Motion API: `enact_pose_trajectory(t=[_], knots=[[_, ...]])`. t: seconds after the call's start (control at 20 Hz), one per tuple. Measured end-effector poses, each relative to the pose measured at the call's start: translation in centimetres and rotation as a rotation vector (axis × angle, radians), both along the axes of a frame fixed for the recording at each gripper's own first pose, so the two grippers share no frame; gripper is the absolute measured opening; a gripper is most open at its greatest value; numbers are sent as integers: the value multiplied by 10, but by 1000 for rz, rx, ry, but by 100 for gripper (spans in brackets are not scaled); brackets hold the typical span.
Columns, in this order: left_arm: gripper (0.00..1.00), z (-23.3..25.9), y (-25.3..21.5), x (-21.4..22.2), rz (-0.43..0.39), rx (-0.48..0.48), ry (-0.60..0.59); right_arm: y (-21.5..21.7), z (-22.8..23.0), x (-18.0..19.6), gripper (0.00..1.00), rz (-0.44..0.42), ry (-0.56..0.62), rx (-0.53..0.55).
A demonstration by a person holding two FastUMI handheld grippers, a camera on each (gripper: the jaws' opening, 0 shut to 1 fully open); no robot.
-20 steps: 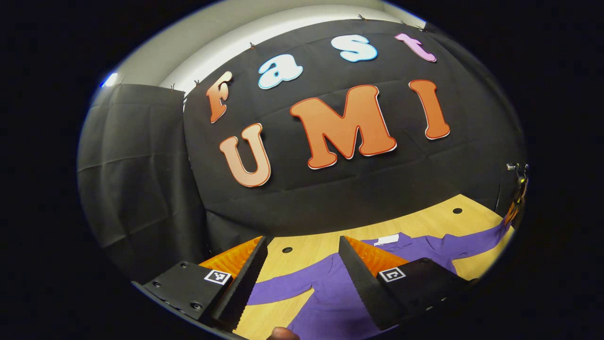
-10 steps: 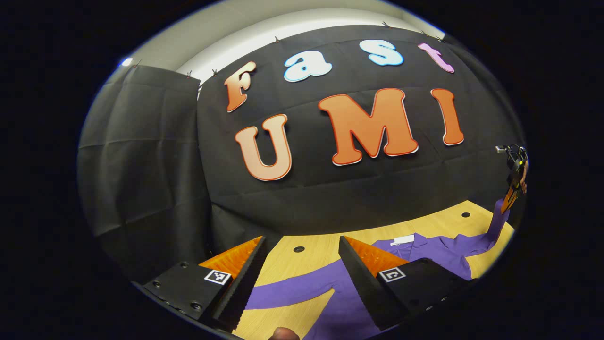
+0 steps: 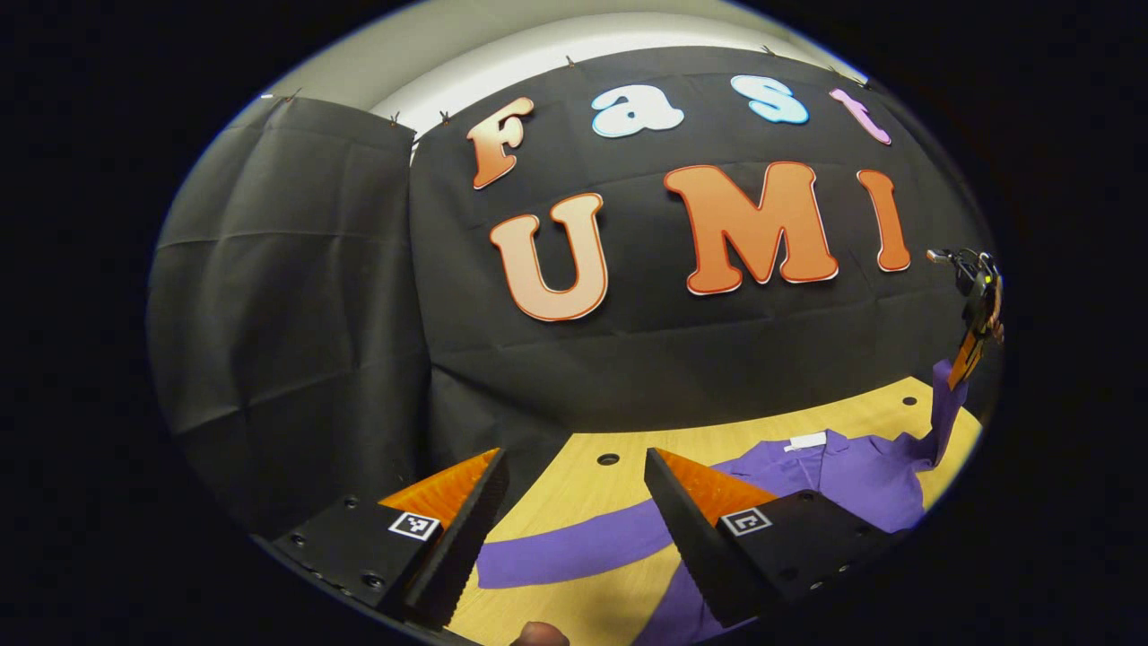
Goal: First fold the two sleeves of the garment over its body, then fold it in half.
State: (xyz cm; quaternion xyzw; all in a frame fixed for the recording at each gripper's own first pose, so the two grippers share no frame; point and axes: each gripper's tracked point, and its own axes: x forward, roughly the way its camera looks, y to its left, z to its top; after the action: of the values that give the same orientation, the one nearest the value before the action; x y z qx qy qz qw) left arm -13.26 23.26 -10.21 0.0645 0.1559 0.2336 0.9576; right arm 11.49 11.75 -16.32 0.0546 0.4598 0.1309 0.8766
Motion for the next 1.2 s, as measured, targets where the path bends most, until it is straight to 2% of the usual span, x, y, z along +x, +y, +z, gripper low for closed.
enact_pose_trajectory(t=[0.35,0.7,0.9,1.0,1.1,1.2], knots=[[98,-19,56,-23,44,-22,26,86,25,-11,4,78,-25,32],[98,-38,106,-30,55,-20,51,171,26,-26,4,137,-19,74],[98,-66,136,-30,86,-76,105,205,18,-27,4,120,-5,116],[98,-85,146,-28,102,-131,144,213,19,-27,6,115,-9,137],[98,-107,153,-26,124,-213,191,219,24,-27,12,127,-32,159],[98,-132,158,-24,144,-287,250,213,32,-26,27,136,-83,157]])
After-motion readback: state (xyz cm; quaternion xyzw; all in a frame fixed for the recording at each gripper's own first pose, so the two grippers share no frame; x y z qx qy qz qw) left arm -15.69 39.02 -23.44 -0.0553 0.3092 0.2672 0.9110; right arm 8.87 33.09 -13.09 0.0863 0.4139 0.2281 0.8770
